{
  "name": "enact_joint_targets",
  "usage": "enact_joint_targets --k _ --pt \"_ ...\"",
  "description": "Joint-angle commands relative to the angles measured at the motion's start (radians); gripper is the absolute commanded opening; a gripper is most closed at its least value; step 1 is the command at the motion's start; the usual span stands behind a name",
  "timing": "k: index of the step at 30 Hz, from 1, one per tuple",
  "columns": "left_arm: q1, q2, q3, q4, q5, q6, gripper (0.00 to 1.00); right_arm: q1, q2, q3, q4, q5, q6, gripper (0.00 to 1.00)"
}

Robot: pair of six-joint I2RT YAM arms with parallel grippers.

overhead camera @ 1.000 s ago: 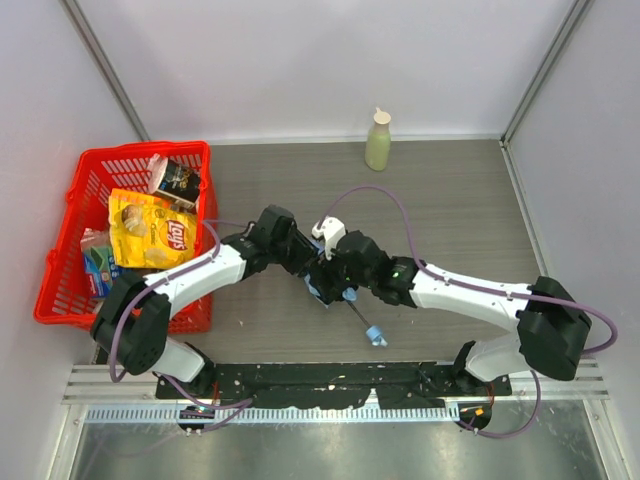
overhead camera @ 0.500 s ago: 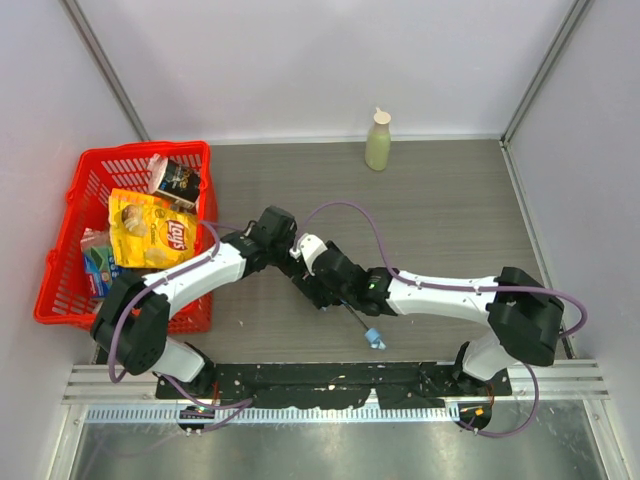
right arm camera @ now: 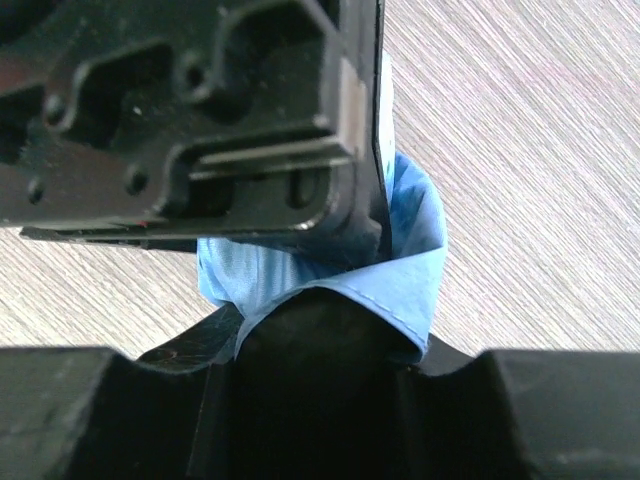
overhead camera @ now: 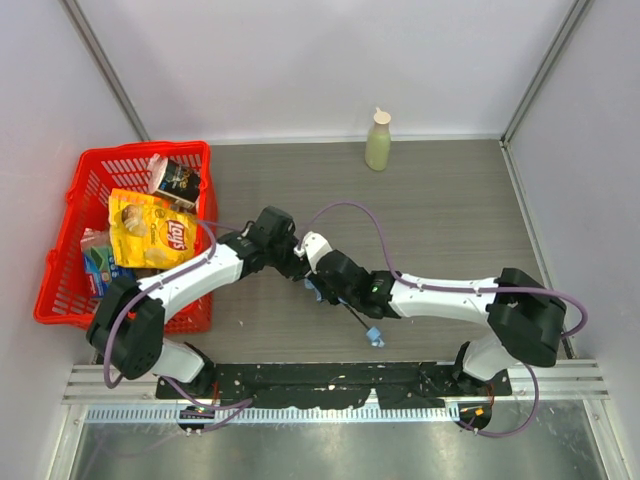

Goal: Put away the umbrella

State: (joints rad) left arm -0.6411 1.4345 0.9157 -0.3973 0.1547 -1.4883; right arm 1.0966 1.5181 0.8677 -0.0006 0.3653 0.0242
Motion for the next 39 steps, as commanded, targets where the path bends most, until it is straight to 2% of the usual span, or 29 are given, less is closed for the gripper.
enact_joint_targets --k 1,3,5,8,12,13,14,20,26,27,29,30,36,39 --pt "-0.009 -0.071 0.066 0.11 0.04 0.014 0.0 -0.014 -0.097 -0.067 0.158 -0.069 0.062 0.01" --pt "-0.02 -0.06 0.1 0.077 0.028 0.09 0.13 -0.036 -0.148 -0.11 0.2 -0.118 0.08 0.01" --pt "-0.029 -0.052 0.111 0.08 0.006 0.149 0.34 -0.067 -0.195 -0.139 0.229 -0.202 0.095 0.01" --pt "-0.035 -0.055 0.104 0.089 -0.016 0.215 0.53 -0.11 -0.248 -0.167 0.229 -0.267 0.099 0.01" --pt "-0.037 -0.063 0.109 0.077 -0.056 0.281 0.62 -0.161 -0.332 -0.194 0.235 -0.351 0.105 0.01" --pt "-0.042 -0.065 0.112 0.078 -0.07 0.298 0.67 -0.168 -0.352 -0.196 0.232 -0.408 0.105 0.01" --pt "-0.048 -0.062 0.123 0.078 -0.084 0.316 0.78 -0.179 -0.361 -0.193 0.229 -0.417 0.103 0.01" --pt "-0.077 -0.028 0.222 -0.009 -0.145 0.401 0.8 -0.218 -0.407 -0.162 0.179 -0.474 0.094 0.01" --pt "-0.086 -0.054 0.192 -0.006 -0.19 0.362 0.82 -0.228 -0.415 -0.133 0.155 -0.46 0.091 0.01" --pt "-0.089 -0.051 0.187 -0.003 -0.188 0.347 0.87 -0.228 -0.415 -0.131 0.159 -0.462 0.089 0.01" --pt "-0.088 -0.039 0.181 0.021 -0.167 0.324 0.88 -0.228 -0.411 -0.119 0.163 -0.474 0.095 0.01" --pt "-0.086 -0.03 0.181 0.028 -0.159 0.316 0.94 -0.228 -0.408 -0.115 0.168 -0.482 0.103 0.01" --pt "-0.088 0.03 0.181 0.098 -0.055 0.267 0.91 -0.23 -0.398 -0.11 0.22 -0.505 0.146 0.01" --pt "-0.089 0.014 0.135 0.198 -0.032 0.215 0.83 -0.228 -0.375 -0.108 0.238 -0.51 0.171 0.01"
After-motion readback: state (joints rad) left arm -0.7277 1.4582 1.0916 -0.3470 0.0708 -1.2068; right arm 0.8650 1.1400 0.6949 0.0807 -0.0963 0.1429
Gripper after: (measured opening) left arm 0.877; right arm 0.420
